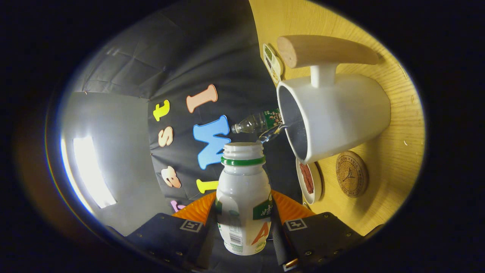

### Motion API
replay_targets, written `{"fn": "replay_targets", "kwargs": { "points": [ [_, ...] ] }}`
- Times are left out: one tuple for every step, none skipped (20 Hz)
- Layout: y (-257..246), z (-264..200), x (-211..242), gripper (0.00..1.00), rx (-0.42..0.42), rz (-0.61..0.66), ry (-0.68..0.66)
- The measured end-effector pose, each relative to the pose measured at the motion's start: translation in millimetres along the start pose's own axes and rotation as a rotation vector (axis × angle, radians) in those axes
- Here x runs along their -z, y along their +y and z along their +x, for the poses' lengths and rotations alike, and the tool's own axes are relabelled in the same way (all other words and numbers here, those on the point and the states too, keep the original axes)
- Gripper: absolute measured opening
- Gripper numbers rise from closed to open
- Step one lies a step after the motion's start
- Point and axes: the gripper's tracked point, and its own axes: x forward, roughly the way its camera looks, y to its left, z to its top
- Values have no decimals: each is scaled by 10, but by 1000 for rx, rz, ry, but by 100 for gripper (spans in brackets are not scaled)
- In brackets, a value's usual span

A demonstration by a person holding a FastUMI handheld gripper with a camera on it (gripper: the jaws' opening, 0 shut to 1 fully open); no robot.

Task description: Take the bottle from table, then pour the juice into the cup, finally place the bottle on the coaster

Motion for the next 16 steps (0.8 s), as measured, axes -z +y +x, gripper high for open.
{"fn": "replay_targets", "kwargs": {
  "points": [
    [5, 3, -6, 64, 0, -1, 1],
    [7, 10, -12, 64, -2, -1, 0],
    [23, 8, -17, 64, -6, -1, -1],
    [26, 21, -17, 64, -6, -1, -2],
    [31, 22, -24, 64, -7, -2, -5],
    [33, 10, -22, 64, -9, 0, -5],
    [49, 8, -14, 64, -12, 2, -2],
    [46, 9, -13, 64, -10, 2, -2],
    [49, 16, -21, 64, -8, 5, -3],
    [49, 21, -29, 64, -10, 9, -5],
    [50, 20, -21, 64, -11, 12, -5],
    [46, 27, -18, 64, -10, 11, -2],
    [46, 27, -30, 64, -10, 8, -2],
    [48, 31, -42, 64, -11, 7, -5],
    [61, 19, -54, 64, -13, 8, -9],
    [61, 24, -54, 64, -13, 8, -10]
  ]
}}
